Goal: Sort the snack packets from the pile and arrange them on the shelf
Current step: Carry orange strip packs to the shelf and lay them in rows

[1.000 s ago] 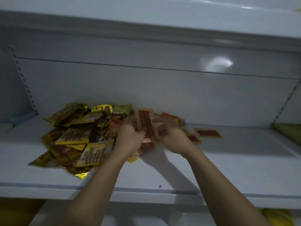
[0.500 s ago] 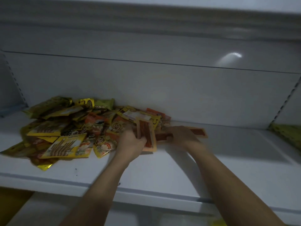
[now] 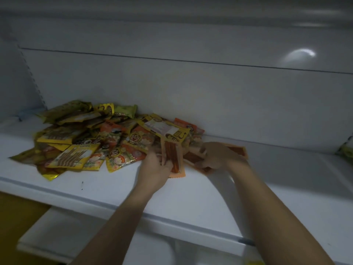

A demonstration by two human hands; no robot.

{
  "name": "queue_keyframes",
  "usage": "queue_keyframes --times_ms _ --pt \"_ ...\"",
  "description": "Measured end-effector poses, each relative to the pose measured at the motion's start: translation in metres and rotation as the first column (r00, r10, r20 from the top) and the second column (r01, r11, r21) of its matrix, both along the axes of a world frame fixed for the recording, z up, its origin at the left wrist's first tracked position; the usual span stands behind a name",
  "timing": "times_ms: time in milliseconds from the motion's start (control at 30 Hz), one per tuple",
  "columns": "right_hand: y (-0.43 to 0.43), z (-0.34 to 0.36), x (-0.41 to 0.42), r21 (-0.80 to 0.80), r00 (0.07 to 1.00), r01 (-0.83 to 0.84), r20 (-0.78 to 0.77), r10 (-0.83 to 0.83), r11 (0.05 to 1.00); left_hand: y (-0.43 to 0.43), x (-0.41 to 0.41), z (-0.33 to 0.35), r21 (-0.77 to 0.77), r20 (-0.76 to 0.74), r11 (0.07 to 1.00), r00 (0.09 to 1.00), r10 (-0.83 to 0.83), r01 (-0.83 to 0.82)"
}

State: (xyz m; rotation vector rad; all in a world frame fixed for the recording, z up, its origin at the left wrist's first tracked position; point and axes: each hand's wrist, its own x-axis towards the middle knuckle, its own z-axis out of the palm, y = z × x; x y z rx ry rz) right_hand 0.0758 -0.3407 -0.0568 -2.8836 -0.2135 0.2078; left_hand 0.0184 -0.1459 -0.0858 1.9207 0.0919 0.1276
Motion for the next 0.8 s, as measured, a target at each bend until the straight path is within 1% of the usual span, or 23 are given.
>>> queue_keyframes --times_ms 67,133,200,233,267,300,333,367,400,433,533,600,633,733,767,800 --pt "-0.008 0.001 -0.004 0.050 1.000 0.012 -0.002 -0.012 0.999 0.000 -0.001 -0.003 0.033 -0.001 0.999 1.000 0.007 -0.006" --pt "-0.018 0.001 -0.006 0.125 0.998 0.054 0.025 -0.057 0.991 -0.001 -0.001 -0.004 0.039 0.005 0.999 1.000 0.003 -0.003" --pt "-0.028 0.003 -0.008 0.294 0.988 0.098 0.086 -0.128 0.951 -0.001 -0.002 -0.006 0.037 0.017 0.999 1.000 0.005 -0.006" --pt "-0.031 0.004 -0.010 0.429 0.979 0.108 0.111 -0.171 0.897 -0.001 0.000 -0.008 0.031 0.021 1.000 1.000 0.002 -0.003" --pt "-0.033 0.006 -0.013 0.599 0.973 0.101 0.107 -0.204 0.794 -0.001 0.001 -0.009 0.025 0.027 1.000 1.000 -0.001 0.000" --pt "-0.030 0.008 -0.017 0.752 0.977 0.077 0.075 -0.201 0.654 -0.001 0.002 -0.009 0.015 0.030 1.000 1.000 -0.003 0.003" --pt "-0.026 0.008 -0.019 0.838 0.985 0.058 0.039 -0.166 0.543 -0.003 0.002 -0.008 -0.006 0.039 1.000 0.999 -0.009 0.010" --pt "-0.018 0.008 -0.022 0.872 0.992 0.049 0.016 -0.128 0.488 -0.004 0.002 -0.006 -0.039 0.048 0.999 0.999 -0.014 0.015" --pt "-0.010 0.005 -0.022 0.869 0.995 0.040 0.009 -0.098 0.493 -0.004 0.002 -0.006 -0.077 0.058 0.997 0.998 -0.017 0.022" --pt "-0.002 0.001 -0.020 0.843 0.996 0.023 0.024 -0.080 0.538 -0.004 0.003 -0.006 -0.107 0.070 0.994 0.997 -0.020 0.027" --pt "0.010 -0.012 -0.013 0.684 0.992 -0.034 0.111 -0.057 0.729 -0.001 0.003 -0.009 -0.128 0.110 0.991 0.994 -0.014 0.028" --pt "0.012 -0.016 -0.012 0.607 0.987 -0.038 0.146 -0.065 0.794 -0.001 0.003 -0.009 -0.109 0.124 0.993 0.992 -0.023 0.037" --pt "0.014 -0.017 -0.013 0.607 0.985 -0.029 0.152 -0.080 0.794 -0.001 0.002 -0.009 -0.109 0.130 0.993 0.991 -0.038 0.053" --pt "0.022 -0.015 -0.019 0.655 0.987 -0.009 0.129 -0.100 0.755 -0.004 0.001 -0.008 -0.171 0.130 0.980 0.988 -0.085 0.106" --pt "0.023 -0.014 -0.020 0.651 0.988 -0.013 0.126 -0.091 0.759 -0.004 0.001 -0.007 -0.170 0.127 0.979 0.988 -0.091 0.112" --pt "0.022 -0.012 -0.019 0.621 0.986 -0.012 0.138 -0.094 0.783 -0.004 0.002 -0.008 -0.165 0.126 0.980 0.988 -0.094 0.114"
